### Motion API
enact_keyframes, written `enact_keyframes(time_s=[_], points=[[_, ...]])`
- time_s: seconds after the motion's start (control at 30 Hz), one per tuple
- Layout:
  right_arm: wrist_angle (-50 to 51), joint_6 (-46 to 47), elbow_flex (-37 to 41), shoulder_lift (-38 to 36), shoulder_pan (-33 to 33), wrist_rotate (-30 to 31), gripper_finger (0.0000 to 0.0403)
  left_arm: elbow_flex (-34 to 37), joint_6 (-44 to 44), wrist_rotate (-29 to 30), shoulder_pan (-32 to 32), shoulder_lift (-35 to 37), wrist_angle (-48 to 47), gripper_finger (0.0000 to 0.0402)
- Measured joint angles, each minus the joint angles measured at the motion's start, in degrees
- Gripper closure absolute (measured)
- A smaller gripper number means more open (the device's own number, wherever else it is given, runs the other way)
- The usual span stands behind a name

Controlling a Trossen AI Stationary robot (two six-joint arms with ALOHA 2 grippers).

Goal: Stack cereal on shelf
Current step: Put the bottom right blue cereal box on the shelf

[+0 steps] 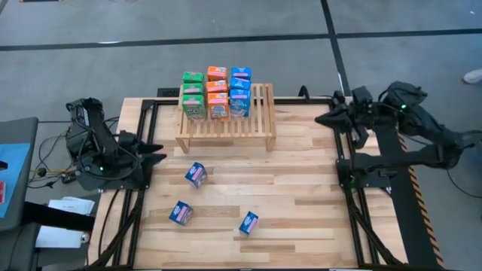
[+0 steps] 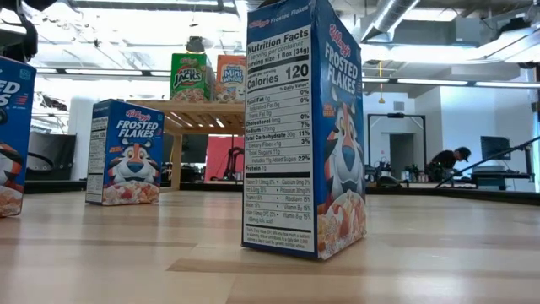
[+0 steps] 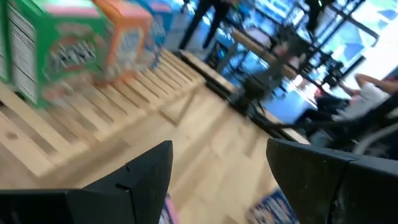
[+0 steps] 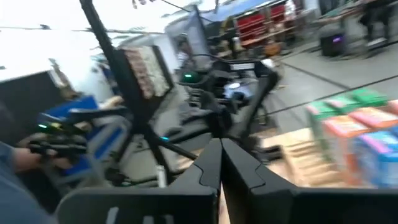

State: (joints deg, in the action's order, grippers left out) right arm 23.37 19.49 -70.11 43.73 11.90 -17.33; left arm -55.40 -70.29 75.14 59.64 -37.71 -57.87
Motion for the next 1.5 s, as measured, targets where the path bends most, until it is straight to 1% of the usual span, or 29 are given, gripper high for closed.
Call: enact_keyframes(time_s=[0.1,0.3,0.37,0.43,0.53,0.7,0.83,0.9,1.0,1.2,1.3,1.37,1.5], points=[[-5.02,1.09,0.0,2.48,-6.2,3.07,0.0371,0.0,2.4,-3.2,0.0,0.01,4.2,0.0152],[-14.61,-2.22,0.07,6.01,-17.68,8.92,0.0363,0.0,16.17,-7.31,0.0,0.0,15.12,0.0152],[-16.1,-4.85,0.07,6.24,-21.13,13.01,0.0363,0.0,20.07,-7.33,0.0,0.01,18.26,0.0152],[-16.0,-8.02,0.07,6.2,-24.16,18.67,0.0363,-0.05,23.46,-7.49,0.02,0.47,20.45,0.0152],[-16.83,-10.48,0.07,6.22,-28.03,26.08,0.0363,-0.56,26.7,-8.92,0.04,1.47,22.22,0.0152],[-18.61,-11.0,-0.09,10.57,-33.28,30.51,0.0362,-1.51,29.73,-10.05,0.03,2.17,22.52,0.0152],[-17.61,-11.02,0.14,16.63,-36.27,36.85,0.0356,-2.24,32.61,-11.34,0.04,2.16,22.47,0.0152],[-18.09,-10.76,0.12,19.56,-36.76,39.85,0.0343,-2.4,34.12,-12.13,0.03,2.2,22.47,0.0152],[-17.05,-7.33,0.09,23.13,-37.12,41.67,0.031,-2.4,35.74,-13.62,0.04,2.64,22.41,0.0152],[-6.61,5.69,0.07,28.76,-37.72,41.65,0.0204,-2.43,36.07,-16.31,0.03,4.69,22.1,0.0152],[-4.55,10.53,0.07,31.58,-38.59,41.55,0.0159,-2.43,36.09,-16.88,0.04,5.74,20.72,0.0152],[-4.01,11.14,0.07,33.71,-39.4,41.44,0.0144,-2.43,36.09,-16.93,0.04,6.3,19.79,0.0152],[-3.78,9.66,0.02,38.86,-40.15,41.03,0.0137,-2.43,36.09,-17.73,0.02,7.15,17.44,0.0152]])
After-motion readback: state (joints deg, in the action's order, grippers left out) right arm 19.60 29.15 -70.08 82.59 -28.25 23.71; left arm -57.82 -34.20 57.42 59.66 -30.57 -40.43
